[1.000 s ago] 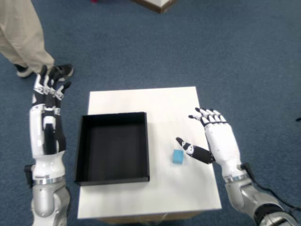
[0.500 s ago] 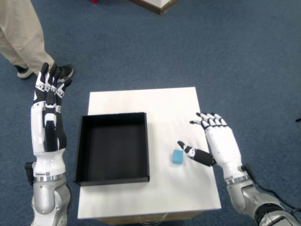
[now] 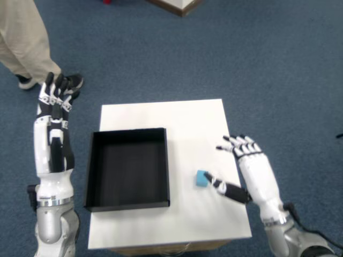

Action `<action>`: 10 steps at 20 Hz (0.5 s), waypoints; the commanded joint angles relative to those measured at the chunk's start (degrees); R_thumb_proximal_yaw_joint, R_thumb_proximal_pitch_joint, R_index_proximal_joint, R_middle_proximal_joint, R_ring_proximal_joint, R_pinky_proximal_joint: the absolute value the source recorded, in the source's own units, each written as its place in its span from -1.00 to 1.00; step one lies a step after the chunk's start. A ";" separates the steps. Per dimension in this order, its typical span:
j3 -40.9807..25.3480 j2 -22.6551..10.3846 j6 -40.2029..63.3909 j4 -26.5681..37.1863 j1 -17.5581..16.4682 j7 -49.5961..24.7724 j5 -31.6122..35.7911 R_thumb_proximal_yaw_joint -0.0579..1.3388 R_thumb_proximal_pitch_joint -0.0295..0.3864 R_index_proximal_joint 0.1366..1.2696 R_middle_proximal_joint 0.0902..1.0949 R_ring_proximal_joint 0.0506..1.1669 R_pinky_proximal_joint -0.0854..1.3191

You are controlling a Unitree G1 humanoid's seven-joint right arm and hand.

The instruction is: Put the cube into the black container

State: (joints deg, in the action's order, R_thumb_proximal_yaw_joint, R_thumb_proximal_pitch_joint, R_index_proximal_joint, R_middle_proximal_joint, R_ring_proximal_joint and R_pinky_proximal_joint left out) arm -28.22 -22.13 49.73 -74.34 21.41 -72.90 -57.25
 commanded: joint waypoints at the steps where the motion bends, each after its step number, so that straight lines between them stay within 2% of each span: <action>1: -0.15 -1.53 1.49 2.15 0.93 -4.24 -0.46 -0.28 -0.89 -0.28 -0.59 -0.58 -0.58; 6: -0.87 -1.63 0.69 2.61 0.41 -6.09 -1.68 -0.25 -0.89 -0.28 -0.58 -0.56 -0.56; 10: -1.22 -0.42 -0.72 0.15 -0.27 -5.48 -1.94 -0.24 -0.89 -0.27 -0.57 -0.57 -0.57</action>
State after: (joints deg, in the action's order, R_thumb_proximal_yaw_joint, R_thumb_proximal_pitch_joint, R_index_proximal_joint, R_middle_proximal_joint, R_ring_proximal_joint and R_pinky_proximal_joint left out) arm -30.07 -21.48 49.41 -75.02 19.57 -76.33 -60.07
